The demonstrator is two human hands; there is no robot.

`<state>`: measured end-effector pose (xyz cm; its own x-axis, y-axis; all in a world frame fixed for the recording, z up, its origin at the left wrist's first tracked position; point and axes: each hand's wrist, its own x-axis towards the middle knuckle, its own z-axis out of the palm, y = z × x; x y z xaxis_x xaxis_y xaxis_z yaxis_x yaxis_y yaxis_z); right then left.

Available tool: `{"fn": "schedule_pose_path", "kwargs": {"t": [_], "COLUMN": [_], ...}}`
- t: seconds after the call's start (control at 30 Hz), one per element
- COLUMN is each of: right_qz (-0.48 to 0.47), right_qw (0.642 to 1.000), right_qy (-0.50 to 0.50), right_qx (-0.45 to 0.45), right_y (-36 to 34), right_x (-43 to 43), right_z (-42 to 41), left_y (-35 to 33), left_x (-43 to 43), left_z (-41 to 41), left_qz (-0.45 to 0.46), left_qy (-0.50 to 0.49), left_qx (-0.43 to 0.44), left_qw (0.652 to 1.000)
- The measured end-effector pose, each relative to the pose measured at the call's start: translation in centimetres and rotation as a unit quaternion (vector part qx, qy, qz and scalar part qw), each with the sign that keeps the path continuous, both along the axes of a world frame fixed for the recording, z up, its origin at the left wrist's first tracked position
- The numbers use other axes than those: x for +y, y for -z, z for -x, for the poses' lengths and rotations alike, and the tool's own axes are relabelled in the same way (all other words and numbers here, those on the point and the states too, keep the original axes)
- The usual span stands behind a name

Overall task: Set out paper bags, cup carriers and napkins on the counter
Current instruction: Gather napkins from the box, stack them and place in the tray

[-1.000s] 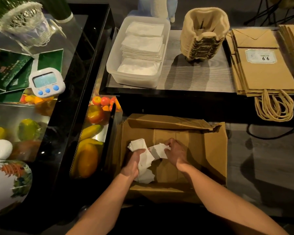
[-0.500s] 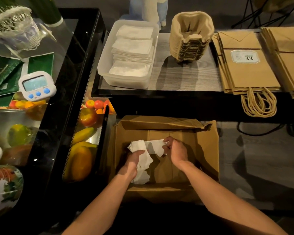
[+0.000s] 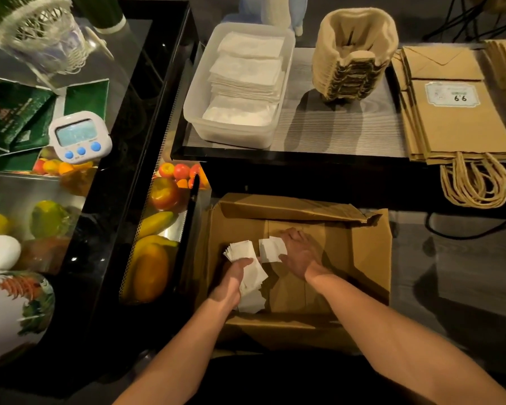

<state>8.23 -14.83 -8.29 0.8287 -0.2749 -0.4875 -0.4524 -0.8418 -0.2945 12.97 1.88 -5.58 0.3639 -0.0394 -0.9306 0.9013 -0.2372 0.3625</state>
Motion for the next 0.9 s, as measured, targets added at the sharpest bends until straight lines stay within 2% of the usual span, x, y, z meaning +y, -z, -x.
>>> {"fn": "schedule_pose_path", "kwargs": {"t": [0.07, 0.2, 0.27, 0.33, 0.4, 0.5, 0.57, 0.6, 0.7, 0.77, 0.87, 0.9], "right_qz": [0.032, 0.022, -0.02, -0.086, -0.177, -0.327, -0.386, -0.397, -0.382, -0.344, -0.191, -0.14], "right_qw": [0.998, 0.996, 0.998, 0.992, 0.963, 0.869, 0.829, 0.827, 0.859, 0.893, 0.966, 0.979], "right_qy": [-0.042, -0.061, -0.016, 0.078, 0.202, 0.368, 0.403, 0.397, 0.342, 0.289, 0.174, 0.148], "right_qx": [0.015, 0.059, 0.055, 0.039, 0.0, -0.053, -0.044, -0.037, -0.017, -0.01, 0.0, -0.002], "right_y": [0.1, 0.1, 0.1, -0.2, -0.9, -2.5, -3.9, -4.3, -4.8, -5.0, -5.8, -5.8], "right_x": [0.1, 0.1, 0.1, 0.2, 0.3, 0.2, 0.4, 0.5, 1.1, 1.4, 1.2, 1.1], "right_z": [-0.4, -1.0, -0.6, 0.4, 1.5, 2.7, 3.0, 3.0, 3.2, 3.5, 3.9, 3.9], "left_y": [0.1, 0.7, 1.1, 1.7, 1.9, 1.7, 1.3, 1.1, 0.2, 0.2, 0.4, 0.4], "left_x": [0.1, 0.2, 0.4, 0.4, 0.2, -0.4, -0.9, -1.1, -1.3, -1.3, -1.2, -1.2], "left_z": [-0.1, -0.3, -0.4, -0.4, -0.5, -0.4, 0.0, 0.2, 0.6, 0.9, 1.2, 1.3], "left_qz": [0.003, 0.026, 0.031, 0.035, 0.031, 0.0, 0.058, 0.105, 0.215, 0.233, 0.211, 0.207], "left_qy": [-0.016, -0.025, -0.039, -0.04, -0.031, -0.016, 0.002, 0.001, -0.015, 0.011, 0.044, 0.044], "left_qx": [0.006, 0.005, 0.002, -0.004, -0.008, -0.022, -0.046, -0.05, -0.027, -0.031, -0.06, -0.06], "left_qw": [1.0, 0.999, 0.999, 0.999, 0.999, 1.0, 0.997, 0.993, 0.976, 0.972, 0.975, 0.975]}}
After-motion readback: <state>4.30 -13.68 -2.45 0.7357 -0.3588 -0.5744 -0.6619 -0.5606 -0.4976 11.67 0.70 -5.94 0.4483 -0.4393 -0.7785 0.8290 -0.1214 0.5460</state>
